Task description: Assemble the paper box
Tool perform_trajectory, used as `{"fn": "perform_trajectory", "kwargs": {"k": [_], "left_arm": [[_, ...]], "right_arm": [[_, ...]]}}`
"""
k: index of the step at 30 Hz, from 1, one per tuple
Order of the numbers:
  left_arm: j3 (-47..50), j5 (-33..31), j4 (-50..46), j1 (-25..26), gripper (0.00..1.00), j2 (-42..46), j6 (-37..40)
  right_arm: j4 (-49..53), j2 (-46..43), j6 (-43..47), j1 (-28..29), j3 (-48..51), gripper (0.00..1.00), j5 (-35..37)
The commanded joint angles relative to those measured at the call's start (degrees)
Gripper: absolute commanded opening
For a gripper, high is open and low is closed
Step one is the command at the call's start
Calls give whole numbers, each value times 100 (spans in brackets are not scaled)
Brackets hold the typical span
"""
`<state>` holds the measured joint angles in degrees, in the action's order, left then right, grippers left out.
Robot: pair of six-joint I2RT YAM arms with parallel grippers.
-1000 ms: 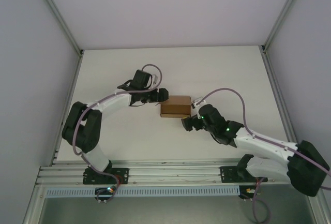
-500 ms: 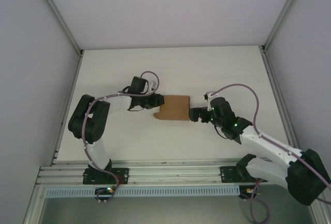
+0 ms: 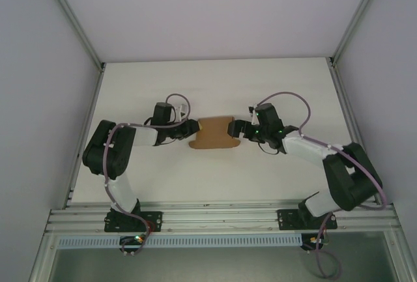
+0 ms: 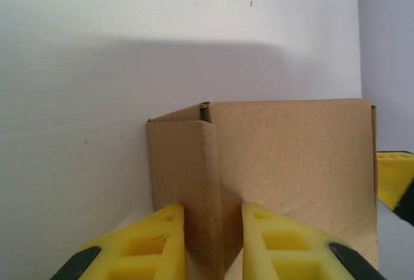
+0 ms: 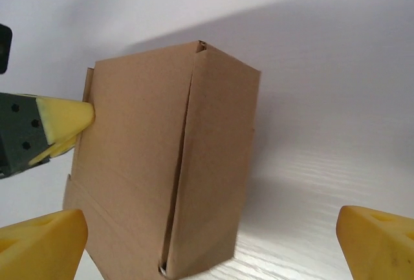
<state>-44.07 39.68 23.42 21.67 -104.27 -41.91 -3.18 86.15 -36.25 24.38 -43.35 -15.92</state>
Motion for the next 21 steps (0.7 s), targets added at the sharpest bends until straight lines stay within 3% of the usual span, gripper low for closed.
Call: {"fn": "perform_trajectory", "kwargs": {"k": [1, 11, 17, 21], "left_arm": [[360, 45, 410, -149, 22, -279, -311], [547, 80, 734, -207, 21, -324, -335], [490, 31, 738, -206, 24, -49, -221], [371, -77, 469, -177, 26, 475, 8]], "right_arm": [[-476, 441, -349, -37, -231, 99, -770], [-1767, 1689, -1098, -79, -619, 85, -1942], [-2878, 1946, -1733, -129, -540, 59, -2289], [-2970, 1694, -1746, -186, -399, 45, -2327]]}}
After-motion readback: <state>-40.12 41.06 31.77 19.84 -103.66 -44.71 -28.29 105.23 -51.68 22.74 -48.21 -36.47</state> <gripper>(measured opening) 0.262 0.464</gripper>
